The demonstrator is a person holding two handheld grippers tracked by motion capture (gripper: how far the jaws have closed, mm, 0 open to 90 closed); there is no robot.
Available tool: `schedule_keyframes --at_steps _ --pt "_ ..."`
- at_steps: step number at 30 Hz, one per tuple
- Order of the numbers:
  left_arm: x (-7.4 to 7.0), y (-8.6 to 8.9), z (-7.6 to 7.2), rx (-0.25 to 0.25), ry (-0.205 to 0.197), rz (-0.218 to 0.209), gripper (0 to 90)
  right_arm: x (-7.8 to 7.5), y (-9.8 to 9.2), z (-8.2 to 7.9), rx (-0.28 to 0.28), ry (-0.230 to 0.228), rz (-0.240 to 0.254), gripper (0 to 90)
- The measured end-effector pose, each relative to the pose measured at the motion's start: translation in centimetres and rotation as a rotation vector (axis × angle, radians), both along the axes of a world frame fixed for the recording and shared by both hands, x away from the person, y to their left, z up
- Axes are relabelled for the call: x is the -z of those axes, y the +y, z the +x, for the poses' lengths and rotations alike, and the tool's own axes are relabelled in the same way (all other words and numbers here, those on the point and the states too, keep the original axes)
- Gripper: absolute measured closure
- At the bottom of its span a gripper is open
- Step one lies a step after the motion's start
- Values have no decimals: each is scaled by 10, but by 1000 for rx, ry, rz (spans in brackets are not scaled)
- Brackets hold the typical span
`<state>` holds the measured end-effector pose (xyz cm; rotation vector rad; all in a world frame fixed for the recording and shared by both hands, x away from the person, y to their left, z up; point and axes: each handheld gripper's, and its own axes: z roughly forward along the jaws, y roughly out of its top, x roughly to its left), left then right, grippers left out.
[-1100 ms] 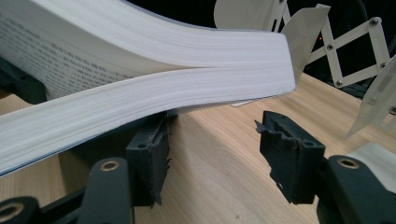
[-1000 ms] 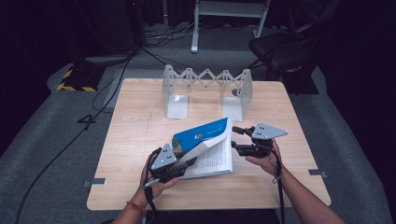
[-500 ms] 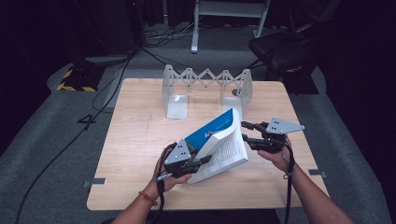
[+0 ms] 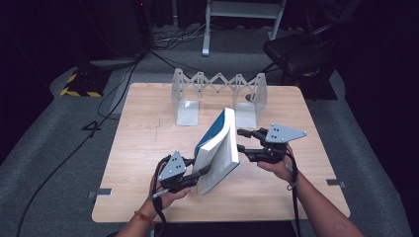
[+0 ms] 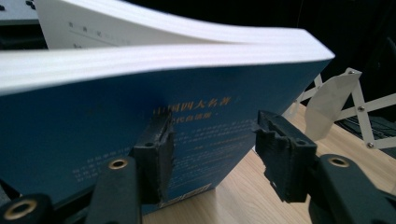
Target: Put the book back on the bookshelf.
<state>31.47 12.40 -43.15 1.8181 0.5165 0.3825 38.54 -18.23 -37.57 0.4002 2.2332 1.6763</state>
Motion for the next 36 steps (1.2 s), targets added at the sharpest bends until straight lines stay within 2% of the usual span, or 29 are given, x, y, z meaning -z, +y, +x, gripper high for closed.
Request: schedule_keyframes --at_steps 5,8,10,13,16,21,27,29,31,36 --pt "1 4 1 14 19 10 567 5 13 -2 -28 20 -10 432" --pt "2 1 3 30 53 57 505 9 17 -3 -50 33 -32 413" --pt "4 -1 2 16 52 71 477 13 20 -4 -63 42 -46 401" --pt "4 0 3 25 70 57 507 16 21 -3 -65 58 -41 393" --pt "5 -2 6 43 70 42 563 16 18 -2 -66 47 -45 393" --pt "5 -8 14 88 71 14 586 18 8 -4 -45 16 -61 394" --pt "6 -30 25 131 80 -15 587 15 -13 -4 0 4 -46 401" --pt "6 -39 28 147 80 -15 586 14 -22 -6 6 0 -40 400" --pt "6 -47 31 159 79 -16 587 12 -30 -9 26 -16 -59 400" --pt "6 -67 35 193 79 -18 588 13 -50 -13 58 -14 -50 401"
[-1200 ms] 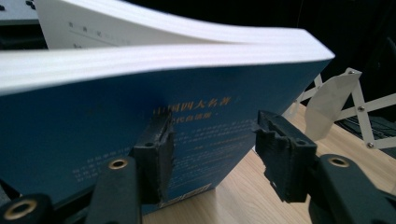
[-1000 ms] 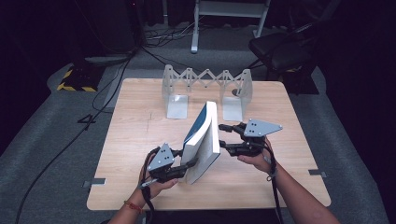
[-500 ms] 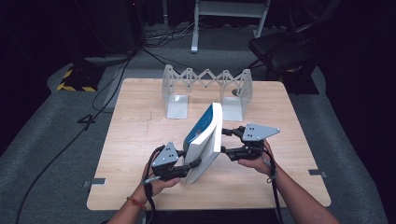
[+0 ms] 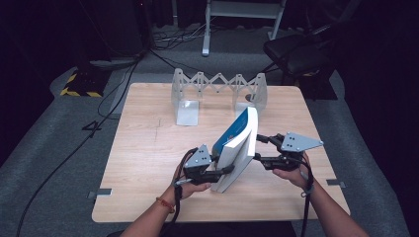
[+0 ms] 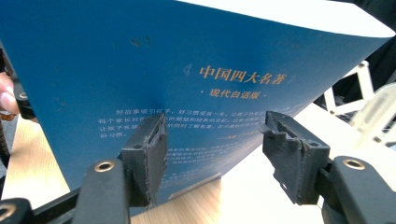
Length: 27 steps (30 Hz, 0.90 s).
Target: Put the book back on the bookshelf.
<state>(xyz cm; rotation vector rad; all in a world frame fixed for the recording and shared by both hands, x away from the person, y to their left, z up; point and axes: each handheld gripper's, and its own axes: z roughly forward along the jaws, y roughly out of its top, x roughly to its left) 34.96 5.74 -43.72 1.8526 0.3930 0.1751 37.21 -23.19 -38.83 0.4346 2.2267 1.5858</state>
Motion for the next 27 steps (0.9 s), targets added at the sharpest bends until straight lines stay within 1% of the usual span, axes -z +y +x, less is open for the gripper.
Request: schedule_keyframes --at_steps 2,5,7,10,12,15,17,18,19,20,22,24,26,27 --pt "0 -5 2 12 -1 0 587 0 -8 -2 5 1 2 401" --pt "0 -13 4 25 -5 -3 588 0 -16 -6 31 -4 4 407" --pt "-1 -17 5 31 -10 2 588 1 -21 -7 45 -1 2 407" --pt "-1 -18 6 33 -6 0 579 2 -25 -8 55 2 8 407" --pt "-2 -16 4 32 -8 7 561 4 -25 -9 53 9 20 408" --pt "-4 -15 2 38 -11 27 515 2 -23 -13 54 -10 5 409" --pt "-5 -13 -1 36 -10 44 491 2 -21 -13 51 -12 11 411" --pt "-7 -12 -2 37 -22 63 479 1 -20 -14 48 -10 11 412" --pt "-7 -11 -3 40 -19 70 465 0 -18 -15 47 -15 12 415" --pt "-8 -9 -4 54 -12 74 456 0 -16 -15 45 -20 10 415" --pt "-10 -6 -10 56 -34 117 453 -2 -12 -17 37 -27 10 415" --pt "-9 -6 -15 55 -35 142 414 -2 -9 -18 36 -29 5 415" --pt "-8 -8 -21 56 -47 157 380 0 -7 -20 31 -31 3 420" --pt "-8 -9 -24 52 -49 159 348 0 -7 -20 27 -25 1 420"
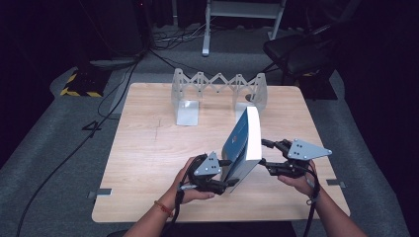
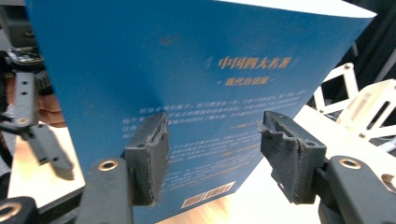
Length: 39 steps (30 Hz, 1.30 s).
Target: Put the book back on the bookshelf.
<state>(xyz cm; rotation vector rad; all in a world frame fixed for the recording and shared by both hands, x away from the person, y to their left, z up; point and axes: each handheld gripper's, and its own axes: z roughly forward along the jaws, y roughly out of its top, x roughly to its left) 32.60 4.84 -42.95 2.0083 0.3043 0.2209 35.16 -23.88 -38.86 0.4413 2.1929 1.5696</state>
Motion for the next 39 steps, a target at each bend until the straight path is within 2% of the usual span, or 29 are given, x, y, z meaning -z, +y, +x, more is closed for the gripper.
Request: schedule_keyframes --at_steps 1,5,9,11,14,15,18,21,24,25,27,29,32,36,39 --pt "0 -2 -4 -7 -7 10 319 0 0 -1 -2 1 -1 420" --pt "-1 -9 -15 -42 -17 6 198 0 1 -3 -9 -1 -5 421" --pt "1 -16 -20 -118 -28 4 149 0 7 -4 -12 -2 -1 421" --pt "1 -20 -22 -176 -32 1 149 0 11 -4 -15 -3 -1 420" --pt "2 -24 -24 -224 -47 -4 125 0 17 -6 -25 -11 -8 414" --pt "2 -24 -24 -224 -47 -4 112 0 17 -6 -25 -11 -8 414" --pt "3 -27 -25 -278 -59 -17 110 0 23 -5 -21 3 -5 407" --pt "5 -35 -27 -371 -106 31 147 1 26 -6 -22 3 0 407" --pt "8 -39 -25 -438 -112 16 169 1 30 -6 -25 1 3 407" --pt "8 -39 -25 -438 -112 16 185 1 30 -6 -25 1 3 407" --pt "8 -37 -23 -468 -99 -14 203 1 35 -6 -30 -1 2 407" --pt "8 -33 -22 -482 -89 -32 283 1 37 -6 -28 0 3 397" --pt "8 -25 -19 -465 -56 -59 339 0 38 -4 -26 7 -3 379" --pt "8 -19 -17 -442 -45 -58 401 2 40 -1 -11 1 -16 378" --pt "5 -12 -16 -428 -48 -28 431 4 38 2 -11 11 -14 376"
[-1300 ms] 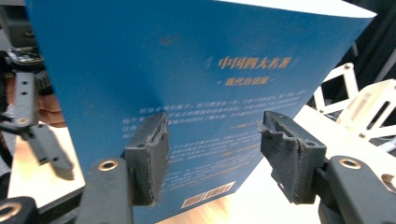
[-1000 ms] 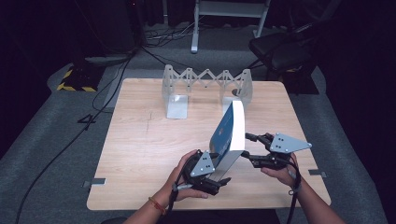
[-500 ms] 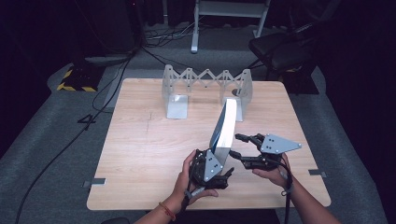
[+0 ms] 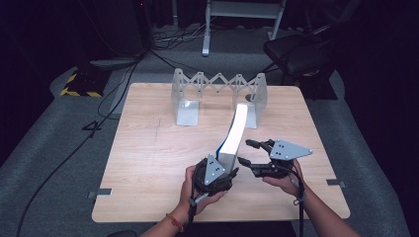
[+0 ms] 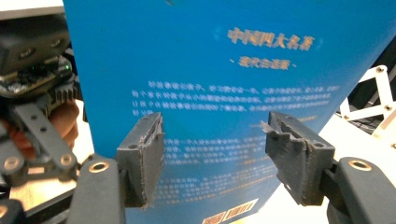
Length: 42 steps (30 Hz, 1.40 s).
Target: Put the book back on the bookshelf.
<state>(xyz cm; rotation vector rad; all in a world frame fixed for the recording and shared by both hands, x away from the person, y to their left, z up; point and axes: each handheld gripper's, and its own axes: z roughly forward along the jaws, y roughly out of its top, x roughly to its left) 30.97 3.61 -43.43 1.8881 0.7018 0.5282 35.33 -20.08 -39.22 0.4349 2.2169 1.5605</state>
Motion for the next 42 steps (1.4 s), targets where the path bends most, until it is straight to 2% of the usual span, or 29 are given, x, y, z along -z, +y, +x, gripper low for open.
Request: schedule_keyframes --at_steps 4,7,10,12,13,18,21,24,29,32,34,37,39,41,42 --pt "-1 18 5 16 13 -4 514 0 -10 4 12 3 3 376" --pt "-1 31 10 31 32 -25 572 2 -23 8 30 13 -1 375" --pt "-1 39 15 68 47 -38 580 7 -37 13 55 11 -44 372" --pt "0 43 18 100 53 -47 586 14 -50 18 76 45 -77 368" --pt "0 46 19 121 58 -50 590 17 -55 20 89 46 -89 368" --pt "0 52 18 203 67 -54 596 30 -82 34 127 116 -93 364" --pt "1 53 16 239 75 -68 596 38 -89 33 130 133 -137 358" --pt "0 50 13 277 78 -72 595 44 -95 32 117 148 -163 353" --pt "0 43 8 381 103 -115 596 45 -100 31 78 160 -146 345" --pt "1 39 6 437 101 -116 595 48 -100 30 53 168 -150 338" --pt "1 37 5 468 108 -119 593 47 -100 27 16 164 -155 337" --pt "1 37 6 491 118 -125 591 42 -101 23 -13 150 -154 331" --pt "1 39 8 497 118 -113 590 38 -102 21 -33 142 -142 330" --pt "0 44 12 492 121 -102 590 22 -103 16 -79 119 -84 325" --pt "0 46 13 482 119 -102 591 19 -102 15 -93 115 -72 324"
